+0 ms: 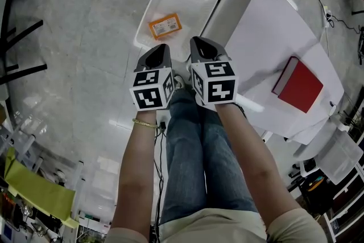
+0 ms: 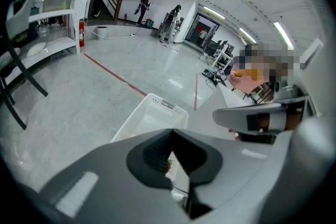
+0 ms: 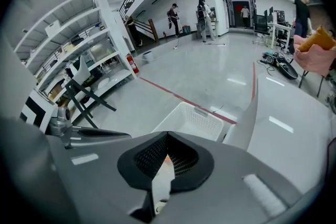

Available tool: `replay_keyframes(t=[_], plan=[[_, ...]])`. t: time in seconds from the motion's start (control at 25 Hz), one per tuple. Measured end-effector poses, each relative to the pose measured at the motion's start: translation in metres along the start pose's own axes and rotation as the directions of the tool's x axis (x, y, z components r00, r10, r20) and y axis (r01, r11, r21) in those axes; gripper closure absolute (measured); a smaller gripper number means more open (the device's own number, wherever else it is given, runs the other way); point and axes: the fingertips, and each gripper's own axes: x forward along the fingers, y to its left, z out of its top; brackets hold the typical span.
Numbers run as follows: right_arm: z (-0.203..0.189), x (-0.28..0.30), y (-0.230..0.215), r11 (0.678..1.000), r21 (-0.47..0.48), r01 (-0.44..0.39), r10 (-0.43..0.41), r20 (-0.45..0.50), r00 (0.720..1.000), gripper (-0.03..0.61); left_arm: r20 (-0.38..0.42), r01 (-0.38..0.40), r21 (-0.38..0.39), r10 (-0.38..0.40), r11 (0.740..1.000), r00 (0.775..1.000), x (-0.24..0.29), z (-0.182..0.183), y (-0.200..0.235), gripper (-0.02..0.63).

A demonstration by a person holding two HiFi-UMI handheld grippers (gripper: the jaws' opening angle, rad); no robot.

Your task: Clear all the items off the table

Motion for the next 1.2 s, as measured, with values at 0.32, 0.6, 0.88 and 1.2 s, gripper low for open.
replay_keyframes(t=[0.32,0.6,0.88,1.2], plan=[[-0.003,-0.016,0.001,1.000,0.020,0.006,-0.006,0.011,1.000,0.580,0.024,0.018,-0.010,-0.018,1.000,1.000,-0.014,0.012,-0.014,0.606],[-0.003,-0.028,0.003,0.999,0.034,0.016,-0.017,0.026,1.000,0.580,0.028,0.022,-0.003,-0.022,1.000,0.999,-0.027,0.016,-0.021,0.604],[0.000,-0.044,0.001,0.998,0.054,0.028,-0.031,0.048,0.998,0.580,0.021,0.046,0.023,-0.047,0.999,0.999,-0.041,0.015,-0.035,0.606],[-0.003,-0.073,-0.015,0.993,0.101,0.064,-0.072,0.078,0.994,0.580,0.005,0.097,0.072,-0.097,0.993,0.995,-0.051,0.016,-0.065,0.604]])
